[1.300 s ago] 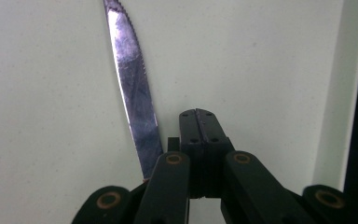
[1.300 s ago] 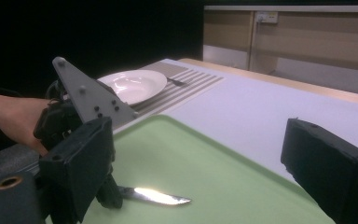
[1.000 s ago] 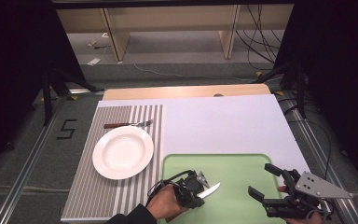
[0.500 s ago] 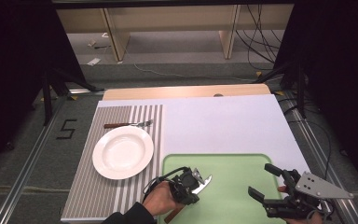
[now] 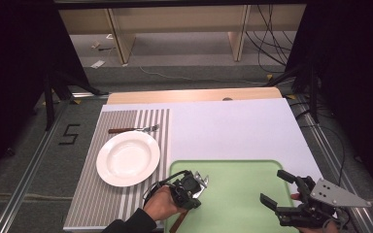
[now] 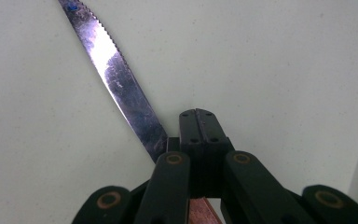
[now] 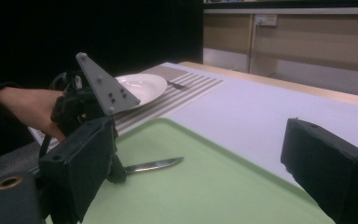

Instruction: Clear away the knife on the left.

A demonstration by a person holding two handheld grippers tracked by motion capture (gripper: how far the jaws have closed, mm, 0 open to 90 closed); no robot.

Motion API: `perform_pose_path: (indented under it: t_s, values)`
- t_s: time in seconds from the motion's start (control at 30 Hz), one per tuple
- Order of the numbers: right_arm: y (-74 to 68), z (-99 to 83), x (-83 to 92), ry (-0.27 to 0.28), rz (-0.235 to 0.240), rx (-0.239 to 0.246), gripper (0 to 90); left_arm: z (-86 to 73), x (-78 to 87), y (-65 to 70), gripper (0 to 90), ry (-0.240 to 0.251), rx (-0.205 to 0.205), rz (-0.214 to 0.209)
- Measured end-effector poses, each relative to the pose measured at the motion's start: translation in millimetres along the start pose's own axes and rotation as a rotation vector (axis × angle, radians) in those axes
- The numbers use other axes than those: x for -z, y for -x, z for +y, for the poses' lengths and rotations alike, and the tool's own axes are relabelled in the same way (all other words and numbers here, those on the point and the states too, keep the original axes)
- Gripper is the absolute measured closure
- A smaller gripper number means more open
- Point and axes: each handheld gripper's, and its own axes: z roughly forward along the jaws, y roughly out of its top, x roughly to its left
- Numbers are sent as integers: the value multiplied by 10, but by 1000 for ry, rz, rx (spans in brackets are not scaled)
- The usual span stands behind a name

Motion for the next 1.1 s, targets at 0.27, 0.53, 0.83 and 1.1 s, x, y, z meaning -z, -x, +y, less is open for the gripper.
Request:
perform_pose_path:
  t_s: [0.27, 0.53, 0.83, 1.1]
  values:
    - [-2, 1, 2, -5, 0, 0, 106, -43, 40, -75, 895, -10, 28, 4]
    - [-3, 1, 1, -3, 4, 0, 106, -105, 83, -145, 895, -30, 47, -14]
    - [-1, 1, 5, 1, 5, -3, 105, -192, 147, -213, 895, -73, 62, -26]
    - [0, 2, 9, 4, 5, -2, 105, -252, 189, -266, 895, -86, 82, -20]
